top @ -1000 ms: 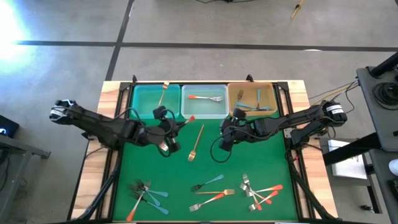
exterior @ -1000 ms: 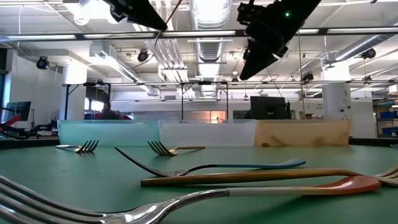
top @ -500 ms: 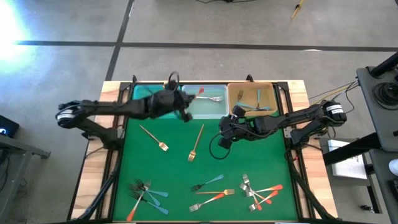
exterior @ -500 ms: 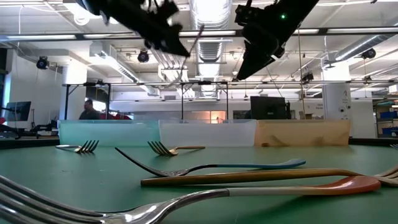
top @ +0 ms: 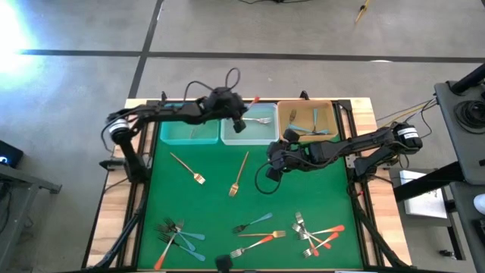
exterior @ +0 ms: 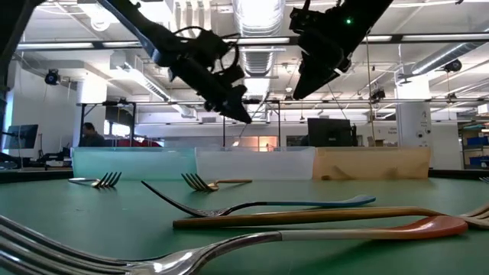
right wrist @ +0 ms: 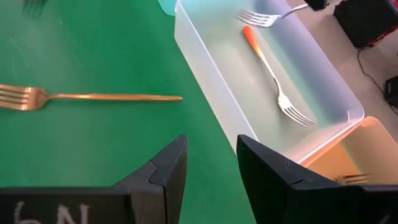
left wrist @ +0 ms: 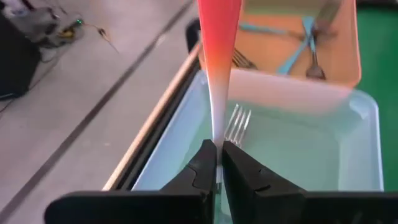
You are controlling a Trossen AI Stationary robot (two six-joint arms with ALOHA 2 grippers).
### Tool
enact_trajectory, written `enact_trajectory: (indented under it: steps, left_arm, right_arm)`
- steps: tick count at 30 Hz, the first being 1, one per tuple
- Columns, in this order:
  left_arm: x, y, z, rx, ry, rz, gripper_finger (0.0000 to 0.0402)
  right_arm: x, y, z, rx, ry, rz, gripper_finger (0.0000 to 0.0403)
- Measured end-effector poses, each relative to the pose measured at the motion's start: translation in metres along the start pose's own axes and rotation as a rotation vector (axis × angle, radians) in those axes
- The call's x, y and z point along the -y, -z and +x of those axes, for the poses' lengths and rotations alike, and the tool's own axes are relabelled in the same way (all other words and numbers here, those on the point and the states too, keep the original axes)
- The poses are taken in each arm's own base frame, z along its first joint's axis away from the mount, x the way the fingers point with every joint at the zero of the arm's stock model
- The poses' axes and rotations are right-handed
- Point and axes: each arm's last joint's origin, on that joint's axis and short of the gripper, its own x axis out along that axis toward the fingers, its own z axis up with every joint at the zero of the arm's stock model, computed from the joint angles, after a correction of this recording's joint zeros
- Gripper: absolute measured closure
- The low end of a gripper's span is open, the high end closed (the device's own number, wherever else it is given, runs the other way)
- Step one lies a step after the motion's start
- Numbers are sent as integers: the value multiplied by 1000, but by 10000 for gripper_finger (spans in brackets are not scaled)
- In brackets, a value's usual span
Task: Sort silverware by color (type)
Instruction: Put the orange fork into the white bin, then put the gold fork into the blue bin
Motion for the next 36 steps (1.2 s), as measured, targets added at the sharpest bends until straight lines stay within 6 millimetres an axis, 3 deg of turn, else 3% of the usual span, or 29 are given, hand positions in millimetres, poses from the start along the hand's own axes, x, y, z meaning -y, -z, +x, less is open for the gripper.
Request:
enact_trajectory:
  steps: [8,13,18,25,29,33,36]
  left_arm:
    - [-1,-24,16,-363,132,113,328]
    - [7,-15,6,-544,350,56,309]
    - [20,-12,-10,-567,353,-13,312]
    - [87,-2,-45,-522,375,16,313]
    - [123,12,-58,-414,198,35,313]
    - [144,25,-62,-295,52,-73,313]
    - [153,39,-61,-313,35,-154,313]
  right_arm:
    - [2,7,0,-61,18,-37,271]
    - [2,7,0,-69,20,-44,271]
    - [2,7,0,-64,18,-67,271]
    - [2,7,0,-61,18,-65,271]
    - [2,6,0,-60,17,-65,271]
    - [2,6,0,-59,17,-64,271]
    - [2,6,0,-59,17,-64,271]
